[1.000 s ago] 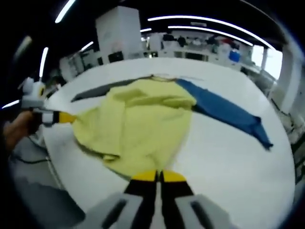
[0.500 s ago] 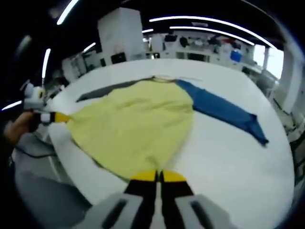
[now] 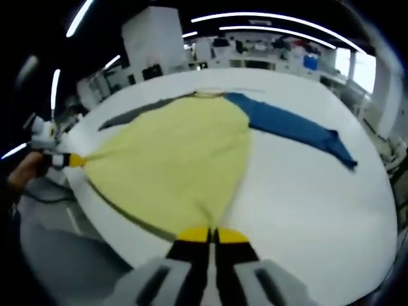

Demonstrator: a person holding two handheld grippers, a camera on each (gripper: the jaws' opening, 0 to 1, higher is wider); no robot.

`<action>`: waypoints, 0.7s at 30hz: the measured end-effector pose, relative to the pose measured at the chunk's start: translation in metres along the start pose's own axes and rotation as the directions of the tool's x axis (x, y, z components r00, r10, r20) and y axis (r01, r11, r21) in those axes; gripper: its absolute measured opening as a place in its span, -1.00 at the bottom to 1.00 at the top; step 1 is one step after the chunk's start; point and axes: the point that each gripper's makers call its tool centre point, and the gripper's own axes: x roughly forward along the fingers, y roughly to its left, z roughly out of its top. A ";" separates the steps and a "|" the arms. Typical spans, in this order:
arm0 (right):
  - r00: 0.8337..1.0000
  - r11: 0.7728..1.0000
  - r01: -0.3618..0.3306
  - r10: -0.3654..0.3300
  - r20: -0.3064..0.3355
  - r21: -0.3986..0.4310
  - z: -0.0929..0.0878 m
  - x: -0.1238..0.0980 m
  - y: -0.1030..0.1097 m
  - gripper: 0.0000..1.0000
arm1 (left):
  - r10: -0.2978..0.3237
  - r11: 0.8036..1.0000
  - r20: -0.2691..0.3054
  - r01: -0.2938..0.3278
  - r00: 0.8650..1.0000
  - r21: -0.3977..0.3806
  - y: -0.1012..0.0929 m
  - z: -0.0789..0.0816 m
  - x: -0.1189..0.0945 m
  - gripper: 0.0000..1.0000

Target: Fold the garment on the visible template until the final outline fits inside the template.

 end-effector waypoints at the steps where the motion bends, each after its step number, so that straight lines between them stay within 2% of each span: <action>1: 1.000 1.000 0.000 0.000 -0.006 0.001 -0.003 -0.001 0.000 -1.00 | 0.008 1.000 -0.015 -0.008 1.000 -0.002 0.002 -0.004 0.001 -1.00; 8: 1.000 1.000 -0.002 0.003 -0.023 0.014 -0.012 -0.001 0.001 -1.00 | 0.037 0.999 -0.069 -0.039 0.997 -0.031 0.004 -0.021 0.003 -1.00; 11: 1.000 1.000 -0.002 0.002 -0.031 0.000 -0.014 0.000 0.001 -1.00 | 0.047 0.999 -0.076 -0.049 0.996 -0.021 0.000 -0.023 0.002 -1.00; 12: 0.999 1.000 -0.001 0.001 -0.032 -0.003 -0.015 0.000 0.001 -1.00 | 0.049 0.998 -0.081 -0.051 0.996 -0.022 0.004 -0.023 0.003 -1.00; 16: 0.999 1.000 -0.007 0.008 -0.038 0.010 -0.017 0.004 -0.002 -1.00 | 0.071 0.997 -0.094 -0.071 0.993 0.011 0.007 -0.025 0.003 -1.00; 21: 0.999 1.000 -0.005 0.005 -0.040 0.019 -0.020 0.001 0.004 -1.00 | 0.086 0.995 -0.101 -0.079 0.991 0.063 0.006 -0.027 0.002 -0.99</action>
